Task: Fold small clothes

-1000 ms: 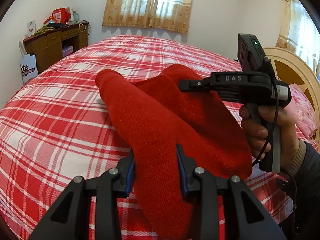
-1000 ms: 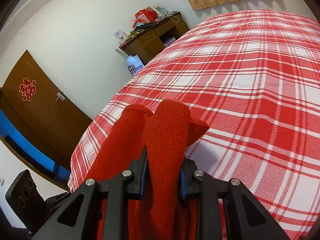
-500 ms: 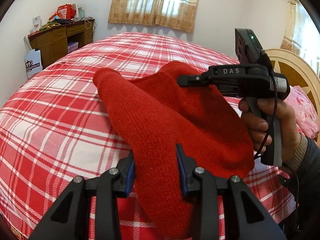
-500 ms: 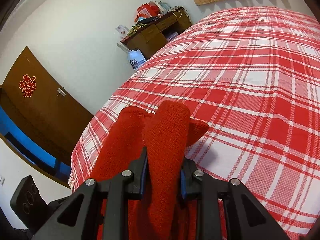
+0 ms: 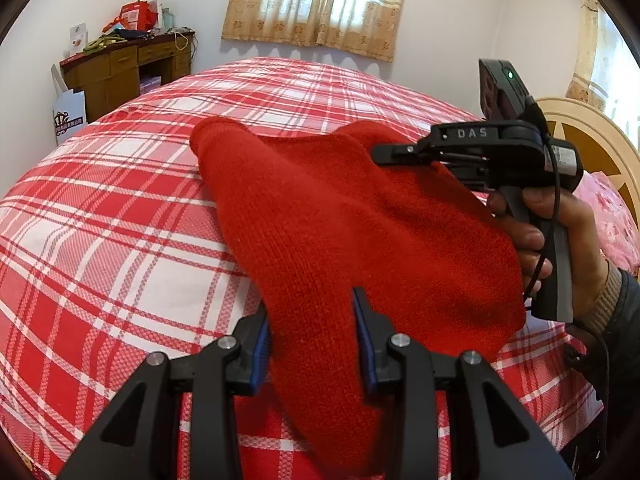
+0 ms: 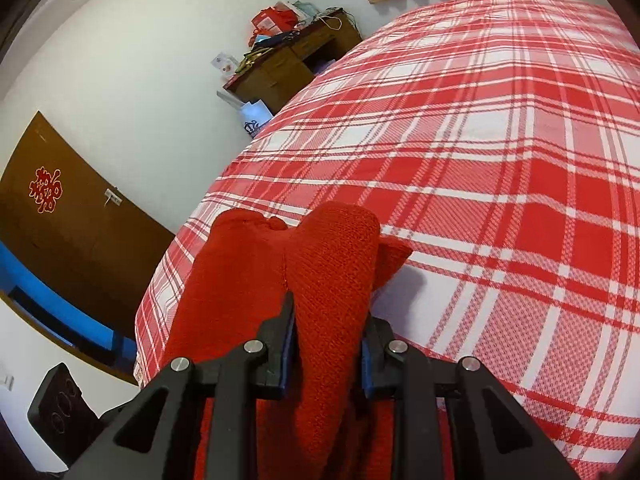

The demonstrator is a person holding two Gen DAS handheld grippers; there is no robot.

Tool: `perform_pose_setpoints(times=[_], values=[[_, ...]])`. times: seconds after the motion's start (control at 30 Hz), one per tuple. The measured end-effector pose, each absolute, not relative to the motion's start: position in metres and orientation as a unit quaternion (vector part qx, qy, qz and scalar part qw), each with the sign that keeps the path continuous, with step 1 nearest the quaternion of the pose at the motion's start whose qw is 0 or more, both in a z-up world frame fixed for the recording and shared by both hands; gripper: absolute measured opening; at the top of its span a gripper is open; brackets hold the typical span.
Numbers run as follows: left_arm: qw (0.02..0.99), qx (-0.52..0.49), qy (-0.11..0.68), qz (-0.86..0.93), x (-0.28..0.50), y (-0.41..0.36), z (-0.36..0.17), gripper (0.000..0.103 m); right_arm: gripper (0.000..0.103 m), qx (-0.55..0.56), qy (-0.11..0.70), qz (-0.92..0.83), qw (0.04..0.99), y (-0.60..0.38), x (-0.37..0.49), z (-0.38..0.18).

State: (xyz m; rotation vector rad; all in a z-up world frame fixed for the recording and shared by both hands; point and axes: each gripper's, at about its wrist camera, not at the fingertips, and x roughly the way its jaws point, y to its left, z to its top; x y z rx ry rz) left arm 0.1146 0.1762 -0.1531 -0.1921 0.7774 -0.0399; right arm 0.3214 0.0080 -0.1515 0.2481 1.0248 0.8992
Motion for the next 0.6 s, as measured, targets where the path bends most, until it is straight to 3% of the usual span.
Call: perform_pose_setpoints(times=[0.23, 0.6], values=[[0.923, -0.089, 0.375, -0.005, 0.112, 0.174, -0.156, 0.050, 0.028, 0.115, 0.481, 0.399, 0.772, 0.005, 0.323, -0.159], [0.936, -0.071, 0.345, 0.029, 0.105, 0.175, -0.139, 0.058, 0.037, 0.091, 0.476, 0.366, 0.794, -0.002, 0.315, -0.155]])
